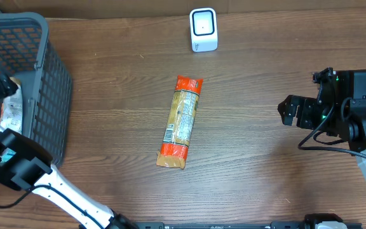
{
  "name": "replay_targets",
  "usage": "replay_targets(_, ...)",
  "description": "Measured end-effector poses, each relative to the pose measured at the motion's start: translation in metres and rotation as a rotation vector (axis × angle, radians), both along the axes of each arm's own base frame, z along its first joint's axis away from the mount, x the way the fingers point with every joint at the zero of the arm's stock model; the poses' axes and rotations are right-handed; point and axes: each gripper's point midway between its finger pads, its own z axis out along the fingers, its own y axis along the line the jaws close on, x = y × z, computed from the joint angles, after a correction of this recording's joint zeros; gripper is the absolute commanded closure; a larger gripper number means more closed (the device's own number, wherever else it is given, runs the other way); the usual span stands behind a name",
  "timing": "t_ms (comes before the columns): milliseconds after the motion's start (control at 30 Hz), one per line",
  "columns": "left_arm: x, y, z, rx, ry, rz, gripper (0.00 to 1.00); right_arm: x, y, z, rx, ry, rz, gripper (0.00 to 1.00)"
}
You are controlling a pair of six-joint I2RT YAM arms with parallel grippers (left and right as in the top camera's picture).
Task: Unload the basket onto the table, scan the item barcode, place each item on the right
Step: 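Reach the left gripper into the basket and grasp the white tube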
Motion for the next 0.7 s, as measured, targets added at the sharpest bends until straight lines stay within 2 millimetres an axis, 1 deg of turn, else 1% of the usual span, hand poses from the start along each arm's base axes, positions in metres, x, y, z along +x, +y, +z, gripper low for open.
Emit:
replay_targets(33, 0.000, 0.002, -0.009, -0.004, 0.013, -0.003, 0.18, 0.000, 0.000, 0.000, 0.000, 0.001, 0.000, 0.00)
replay_targets(133, -0.001, 0.006, -0.028, -0.007, 0.043, -0.005, 0.18, 0.000, 0.000, 0.000, 0.000, 0.001, -0.001, 0.00)
replay_targets(200, -0.002, 0.008, -0.034, -0.005, 0.061, -0.002, 0.22, 0.000, 0.000, 0.000, 0.000, 0.000, 0.000, 0.00)
replay_targets(233, -0.003, 0.009, -0.037, -0.004, 0.067, -0.001, 0.28, 0.000, 0.000, 0.000, 0.000, 0.001, 0.000, 0.00)
replay_targets(267, -0.003, 0.009, -0.039, -0.002, 0.071, -0.002, 0.38, 0.000, 0.000, 0.000, 0.001, 0.001, 0.000, 0.00)
replay_targets(300, -0.004, 0.010, -0.042, -0.003, 0.079, -0.005, 0.43, 0.000, 0.000, 0.000, 0.001, 0.001, 0.000, 0.00)
replay_targets(333, -0.004, 0.009, -0.046, -0.006, 0.085, -0.010, 0.52, 0.000, 0.000, 0.000, 0.000, 0.000, 0.000, 0.00)
replay_targets(367, -0.005, 0.010, -0.050, -0.009, 0.090, -0.008, 0.56, 0.000, 0.000, 0.000, 0.000, 0.000, 0.000, 0.00)
replay_targets(433, -0.005, 0.009, -0.056, -0.016, 0.098, -0.015, 0.54, 0.000, 0.000, 0.000, 0.000, 0.000, 0.000, 0.00)
replay_targets(567, -0.008, 0.004, -0.067, -0.050, 0.121, -0.019, 0.48, 0.001, 0.000, 0.000, 0.001, -0.002, 0.000, 0.00)
replay_targets(600, -0.009, 0.003, -0.070, -0.057, 0.126, -0.020, 0.48, 0.001, 0.000, 0.000, 0.001, -0.004, -0.001, 0.00)
replay_targets(633, -0.009, 0.002, -0.072, -0.063, 0.130, -0.019, 0.51, 0.001, 0.000, 0.000, 0.001, -0.004, 0.000, 0.00)
replay_targets(667, -0.010, 0.001, -0.074, -0.071, 0.133, -0.019, 0.61, 0.001, 0.000, 0.000, 0.001, -0.004, -0.001, 0.00)
replay_targets(700, -0.010, 0.001, -0.076, -0.077, 0.135, -0.010, 0.94, 0.001, 0.000, 0.000, 0.001, -0.003, 0.000, 0.00)
